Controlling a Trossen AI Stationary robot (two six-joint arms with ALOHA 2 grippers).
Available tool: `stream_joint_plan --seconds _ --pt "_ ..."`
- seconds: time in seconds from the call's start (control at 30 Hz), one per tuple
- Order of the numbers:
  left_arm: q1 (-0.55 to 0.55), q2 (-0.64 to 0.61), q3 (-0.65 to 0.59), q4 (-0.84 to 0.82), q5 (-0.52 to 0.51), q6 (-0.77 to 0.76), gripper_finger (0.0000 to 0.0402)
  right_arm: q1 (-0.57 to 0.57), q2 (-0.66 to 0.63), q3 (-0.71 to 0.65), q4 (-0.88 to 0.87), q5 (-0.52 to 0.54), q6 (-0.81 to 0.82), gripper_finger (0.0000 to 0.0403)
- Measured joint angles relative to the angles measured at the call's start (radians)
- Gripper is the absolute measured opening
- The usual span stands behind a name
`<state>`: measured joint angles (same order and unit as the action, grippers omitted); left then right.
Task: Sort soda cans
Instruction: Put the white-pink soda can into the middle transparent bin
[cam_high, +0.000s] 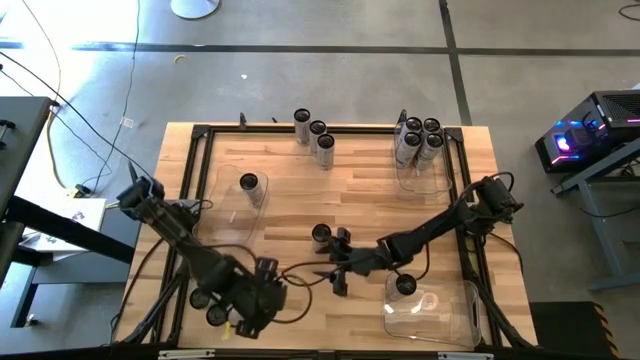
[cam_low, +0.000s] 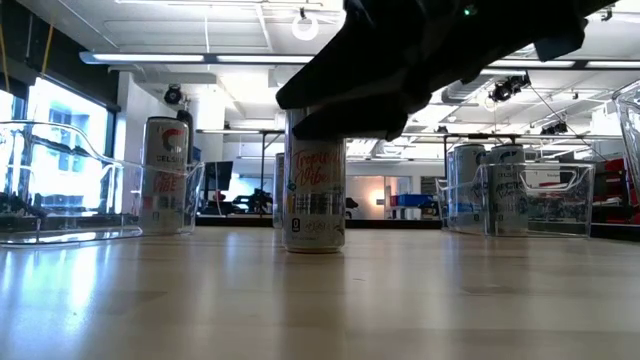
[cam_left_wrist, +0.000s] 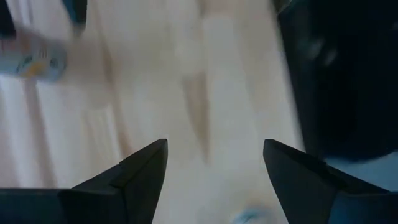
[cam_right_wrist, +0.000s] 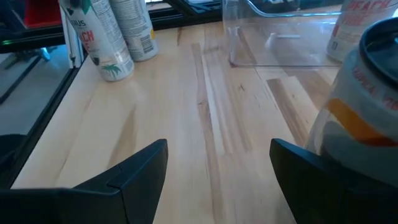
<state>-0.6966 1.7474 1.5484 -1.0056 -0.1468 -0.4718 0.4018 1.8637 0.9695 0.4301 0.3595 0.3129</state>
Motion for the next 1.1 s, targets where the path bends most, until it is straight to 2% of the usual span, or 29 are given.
stream_joint_plan --seconds 0.2,0.33,0.5,0.83,0.97,1.1 --pt "-0.014 -0.001 0.083 -0.040 0.109 -0.095 0.0266 -0.016 0.000 0.000 -0.002 -0.005 -0.076 0.0277" --pt "-0.054 -0.001 0.115 -0.115 0.146 -0.263 0.0261 -0.023 0.000 0.000 0.003 -0.005 -0.114 0.0277" --pt "-0.087 -0.001 0.155 -0.126 0.164 -0.469 0.0257 -0.040 0.000 0.000 0.005 -0.005 -0.133 0.0277" --pt "-0.149 0.000 0.146 -0.208 0.243 -0.801 0.0256 -0.062 0.000 0.000 0.024 -0.049 -0.164 0.0277" --pt "-0.152 -0.002 0.146 -0.234 0.237 -0.820 0.0257 -0.064 0.000 0.000 0.057 -0.049 -0.165 0.0277" --pt "-0.151 -0.001 0.146 -0.261 0.159 -0.774 0.0260 -0.064 0.000 0.000 0.061 -0.049 -0.165 0.0277"
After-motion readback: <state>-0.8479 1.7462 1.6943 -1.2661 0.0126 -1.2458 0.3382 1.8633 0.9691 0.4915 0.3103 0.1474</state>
